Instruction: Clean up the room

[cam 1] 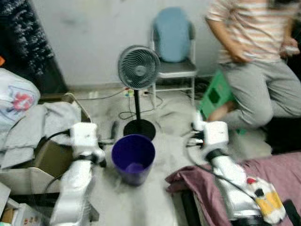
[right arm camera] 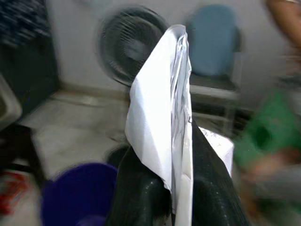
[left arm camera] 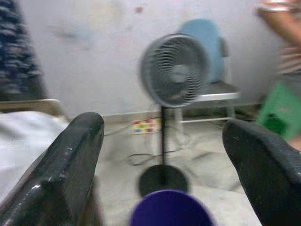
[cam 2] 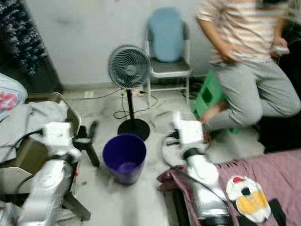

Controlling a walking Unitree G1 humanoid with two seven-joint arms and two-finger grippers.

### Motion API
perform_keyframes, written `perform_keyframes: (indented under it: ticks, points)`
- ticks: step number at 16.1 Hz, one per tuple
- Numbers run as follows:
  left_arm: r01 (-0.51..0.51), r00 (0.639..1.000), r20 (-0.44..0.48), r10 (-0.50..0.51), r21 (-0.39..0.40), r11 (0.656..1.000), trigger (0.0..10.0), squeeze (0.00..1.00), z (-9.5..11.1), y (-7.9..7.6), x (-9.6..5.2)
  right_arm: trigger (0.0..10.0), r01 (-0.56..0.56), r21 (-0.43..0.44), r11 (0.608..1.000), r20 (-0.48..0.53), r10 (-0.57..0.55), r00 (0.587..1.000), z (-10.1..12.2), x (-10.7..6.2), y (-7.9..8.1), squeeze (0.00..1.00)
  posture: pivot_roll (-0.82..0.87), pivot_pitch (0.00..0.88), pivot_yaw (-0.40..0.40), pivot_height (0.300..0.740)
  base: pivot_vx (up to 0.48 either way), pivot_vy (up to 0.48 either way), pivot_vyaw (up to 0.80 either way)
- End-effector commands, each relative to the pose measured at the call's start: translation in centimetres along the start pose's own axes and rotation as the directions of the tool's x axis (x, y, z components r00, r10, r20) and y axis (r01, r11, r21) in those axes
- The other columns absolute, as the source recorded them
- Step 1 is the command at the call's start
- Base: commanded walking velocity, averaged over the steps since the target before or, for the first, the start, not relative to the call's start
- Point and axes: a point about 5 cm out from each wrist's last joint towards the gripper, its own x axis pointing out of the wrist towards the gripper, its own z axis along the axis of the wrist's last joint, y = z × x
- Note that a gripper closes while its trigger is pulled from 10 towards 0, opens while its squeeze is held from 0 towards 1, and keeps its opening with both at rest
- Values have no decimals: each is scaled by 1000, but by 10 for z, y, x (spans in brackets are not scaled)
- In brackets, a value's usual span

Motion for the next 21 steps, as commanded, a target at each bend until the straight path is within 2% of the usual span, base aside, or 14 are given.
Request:
perform_keyframes:
  ticks: [1, 3, 7, 13, 16, 21]
  points:
    - [18, 1000, 17, -17, -1, 1000, 10000, 0, 4, -4, 2, 10000, 9, -10, 1000, -5, -9, 1000, 0, -1, -7, 0, -47, 0, 5, 740, 0, 0, 800]
    - [26, 1000, 16, -26, -6, 1000, 10000, 0, 4, -5, 2, 10000, 8, -12, 1000, -6, -8, 1000, 0, -1, -7, 0, -49, 0, 5, 740, 0, 0, 800]
    - [75, 997, 30, -74, -25, 997, 10000, 0, 6, -9, 1, 10000, 11, -6, 1000, -7, -11, 1000, 0, 0, -7, 0, -50, 0, 5, 740, 0, 0, 0]
    - [90, 995, 34, -89, -31, 995, 10000, 0, 6, -9, 1, 10000, 12, -8, 1000, -7, -12, 1000, -1, 0, -7, 0, -50, 0, 7, 740, 0, 0, 0]
    - [100, 995, 34, -99, -31, 995, 10000, 0, 6, -10, 0, 10000, 7, -7, 1000, -5, -7, 1000, -1, 1, -7, 0, -50, 0, 10, 740, 263, 0, 0]
    - [107, 994, 31, -106, -26, 994, 10000, 0, 6, -10, 0, 10000, 4, -5, 1000, -5, -4, 1000, -1, 1, -5, 0, -49, 0, 12, 740, 274, 0, 614]
